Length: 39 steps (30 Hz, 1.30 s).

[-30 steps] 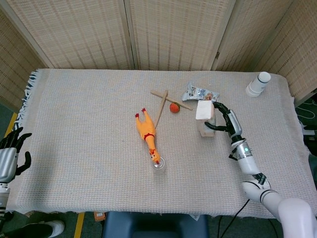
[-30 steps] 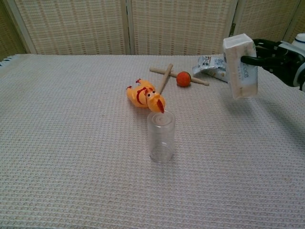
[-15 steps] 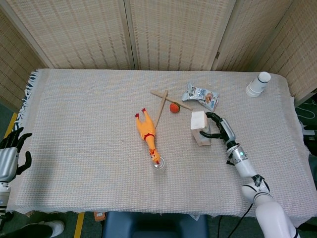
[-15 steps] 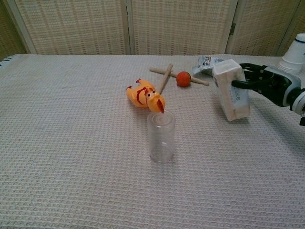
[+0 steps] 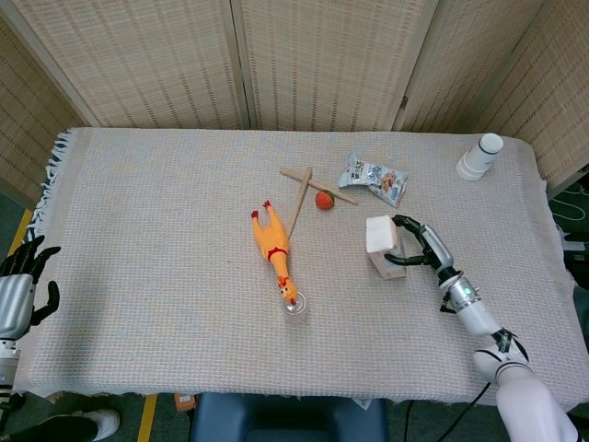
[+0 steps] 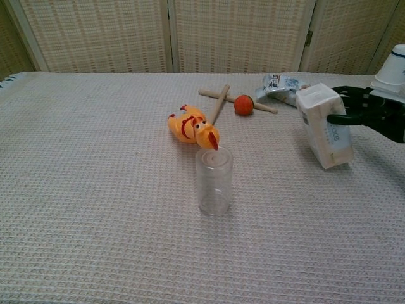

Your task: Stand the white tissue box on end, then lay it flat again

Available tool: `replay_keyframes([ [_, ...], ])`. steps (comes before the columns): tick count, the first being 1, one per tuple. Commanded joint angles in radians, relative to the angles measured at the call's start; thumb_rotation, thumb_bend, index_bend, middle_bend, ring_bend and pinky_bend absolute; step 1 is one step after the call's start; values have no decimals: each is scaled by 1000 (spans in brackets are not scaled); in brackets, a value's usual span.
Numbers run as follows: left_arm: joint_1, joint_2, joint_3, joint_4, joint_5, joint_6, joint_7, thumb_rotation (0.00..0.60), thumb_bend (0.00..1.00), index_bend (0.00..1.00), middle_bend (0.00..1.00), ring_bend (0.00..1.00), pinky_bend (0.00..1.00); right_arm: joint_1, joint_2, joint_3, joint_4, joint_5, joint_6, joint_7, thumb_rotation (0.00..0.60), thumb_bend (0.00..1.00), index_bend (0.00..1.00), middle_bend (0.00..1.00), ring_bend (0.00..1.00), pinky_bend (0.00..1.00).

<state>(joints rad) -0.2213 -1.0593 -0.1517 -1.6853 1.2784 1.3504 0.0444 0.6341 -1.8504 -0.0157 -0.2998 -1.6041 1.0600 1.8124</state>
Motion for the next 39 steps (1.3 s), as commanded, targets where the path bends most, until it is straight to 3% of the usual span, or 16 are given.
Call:
replay_keyframes([
  [1, 0, -1, 1, -1, 2, 2, 3, 600, 627, 171, 0, 0, 129, -10, 12, -7, -13, -1, 3, -6, 600, 176, 420, 408, 196, 0],
  [20, -3, -5, 5, -5, 1, -3, 20, 600, 627, 171, 0, 0, 129, -103, 90, -86, -37, -43, 43, -16, 600, 189, 403, 408, 197, 0],
  [28, -4, -7, 7, -11, 7, 0, 28, 600, 627, 171, 0, 0, 129, -126, 123, -90, -54, -41, 67, -17, 600, 189, 389, 409, 195, 0],
  [35, -2, -6, 7, -12, 5, 2, 29, 600, 628, 171, 0, 0, 129, -111, 149, -112, -69, -66, 71, -20, 600, 188, 294, 400, 138, 0],
  [39, -3, -6, 5, -10, 2, 0, 27, 600, 627, 171, 0, 0, 129, -93, 176, -127, -89, -85, 74, -29, 600, 186, 219, 322, 67, 0],
])
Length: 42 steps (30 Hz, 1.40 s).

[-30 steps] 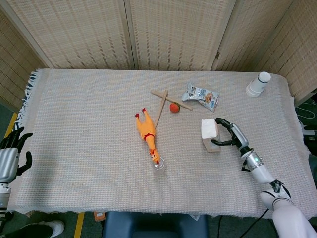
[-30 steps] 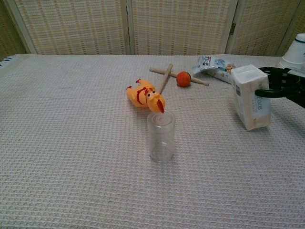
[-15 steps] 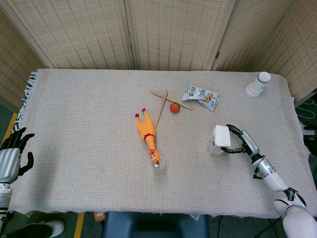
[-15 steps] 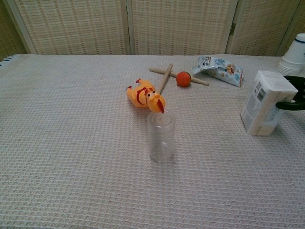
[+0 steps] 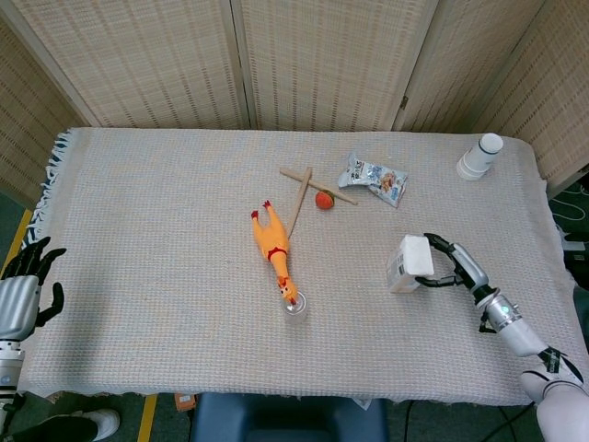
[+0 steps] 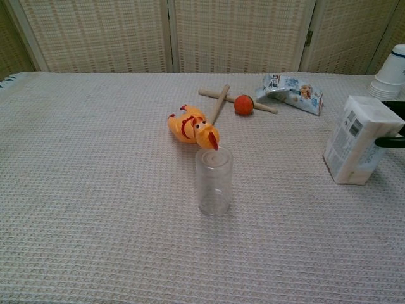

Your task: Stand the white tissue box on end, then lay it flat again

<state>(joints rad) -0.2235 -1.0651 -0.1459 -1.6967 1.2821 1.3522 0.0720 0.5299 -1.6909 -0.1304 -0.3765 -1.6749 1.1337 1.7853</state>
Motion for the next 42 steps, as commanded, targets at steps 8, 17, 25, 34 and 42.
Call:
replay_keyframes([
  [8, 1, 2, -1, -2, -1, 2, -1, 600, 627, 171, 0, 0, 129, 33, 66, -41, -64, -38, -25, -51, 600, 136, 55, 102, 0, 0],
  [17, 4, 7, -5, -6, -2, 7, -11, 600, 627, 171, 0, 0, 130, -7, 200, -21, -219, -16, 93, -143, 600, 78, 0, 0, 0, 0],
  [25, 2, 11, -3, -9, -8, -3, -13, 600, 627, 171, 0, 0, 129, -86, 427, 109, -646, 103, 264, -621, 600, 65, 0, 0, 0, 0],
  [34, 11, 14, -10, -11, -3, 23, -20, 600, 628, 171, 0, 0, 129, -5, 756, 124, -1269, 198, 3, -1368, 600, 64, 0, 0, 0, 0],
  [42, 16, 20, -13, -14, -6, 29, -25, 600, 627, 171, 0, 0, 129, 134, 849, 174, -1453, 479, -278, -1744, 600, 64, 0, 0, 0, 0],
])
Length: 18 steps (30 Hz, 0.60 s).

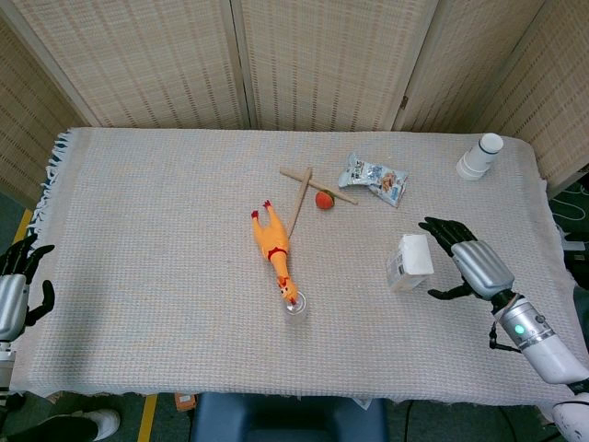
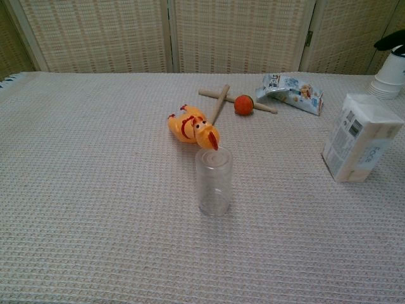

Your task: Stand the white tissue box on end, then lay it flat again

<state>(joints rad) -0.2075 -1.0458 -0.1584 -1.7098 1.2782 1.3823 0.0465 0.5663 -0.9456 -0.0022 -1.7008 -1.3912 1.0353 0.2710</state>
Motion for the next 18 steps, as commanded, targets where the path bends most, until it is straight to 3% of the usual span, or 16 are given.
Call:
replay_keyframes([
  [1, 0, 1, -1, -1, -2, -2, 1, 600, 628, 171, 0, 0, 129, 114, 107, 50, -142, 239, -202, -273, 600, 64, 0, 0, 0, 0],
  [9, 1, 4, -1, -3, 1, 1, -4, 600, 628, 171, 0, 0, 129, 203, 77, 56, -145, 492, -282, -465, 600, 64, 0, 0, 0, 0],
  [18, 2, 6, 0, -1, 2, -3, -8, 600, 627, 171, 0, 0, 129, 257, 9, 38, -94, 615, -321, -538, 600, 64, 0, 0, 0, 0],
])
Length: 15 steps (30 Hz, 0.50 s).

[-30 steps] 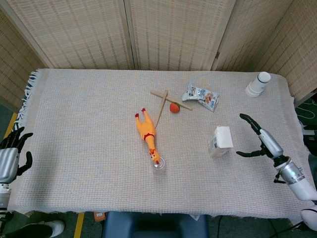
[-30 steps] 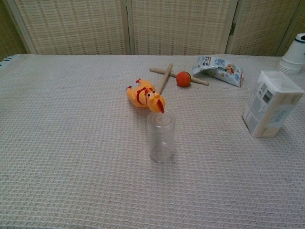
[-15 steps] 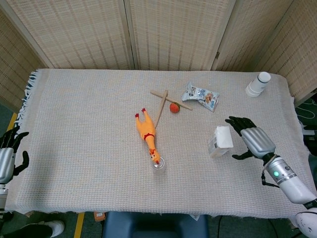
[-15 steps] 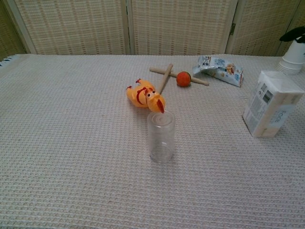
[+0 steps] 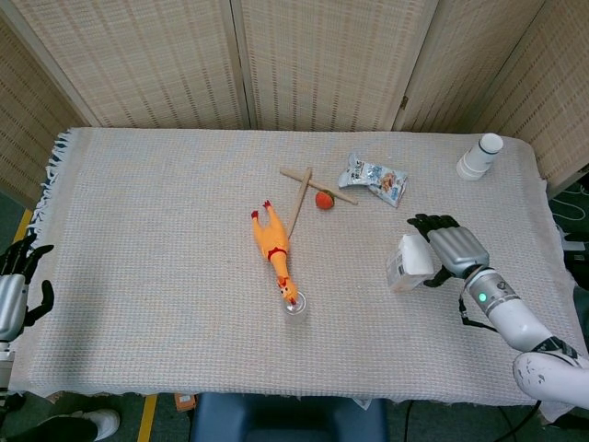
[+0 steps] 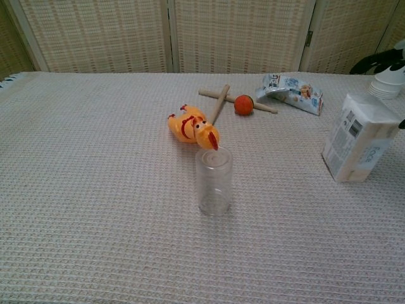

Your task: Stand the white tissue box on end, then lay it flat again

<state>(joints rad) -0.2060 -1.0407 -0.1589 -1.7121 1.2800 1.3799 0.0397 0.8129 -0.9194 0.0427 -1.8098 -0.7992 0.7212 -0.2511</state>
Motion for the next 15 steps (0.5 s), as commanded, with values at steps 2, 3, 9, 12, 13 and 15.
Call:
replay_keyframes([
  [2, 1, 1, 0, 2, 0, -1, -4, 600, 627, 171, 0, 0, 129, 16, -27, -11, 23, 40, -10, -24, 600, 64, 0, 0, 0, 0],
  [3, 1, 1, 1, 3, 1, -1, -6, 600, 627, 171, 0, 0, 129, 19, -33, -13, 27, 48, -11, -26, 600, 63, 0, 0, 0, 0],
  [9, -1, 0, 0, 6, -1, -6, -8, 600, 627, 171, 0, 0, 129, 25, -54, -17, 49, 64, -6, -32, 600, 64, 0, 0, 0, 0],
  [12, -2, 0, 0, 7, -4, -11, -8, 600, 628, 171, 0, 0, 130, 28, -67, -15, 61, 73, -8, -29, 600, 64, 0, 4, 0, 0],
  [13, -2, 0, 0, 7, -5, -11, -8, 600, 627, 170, 0, 0, 130, 29, -71, -14, 65, 74, -8, -28, 600, 64, 0, 8, 0, 0],
  [15, -3, -1, 0, 8, -5, -12, -8, 600, 628, 170, 0, 0, 130, 31, -80, -12, 71, 73, -8, -26, 600, 64, 6, 26, 0, 0],
])
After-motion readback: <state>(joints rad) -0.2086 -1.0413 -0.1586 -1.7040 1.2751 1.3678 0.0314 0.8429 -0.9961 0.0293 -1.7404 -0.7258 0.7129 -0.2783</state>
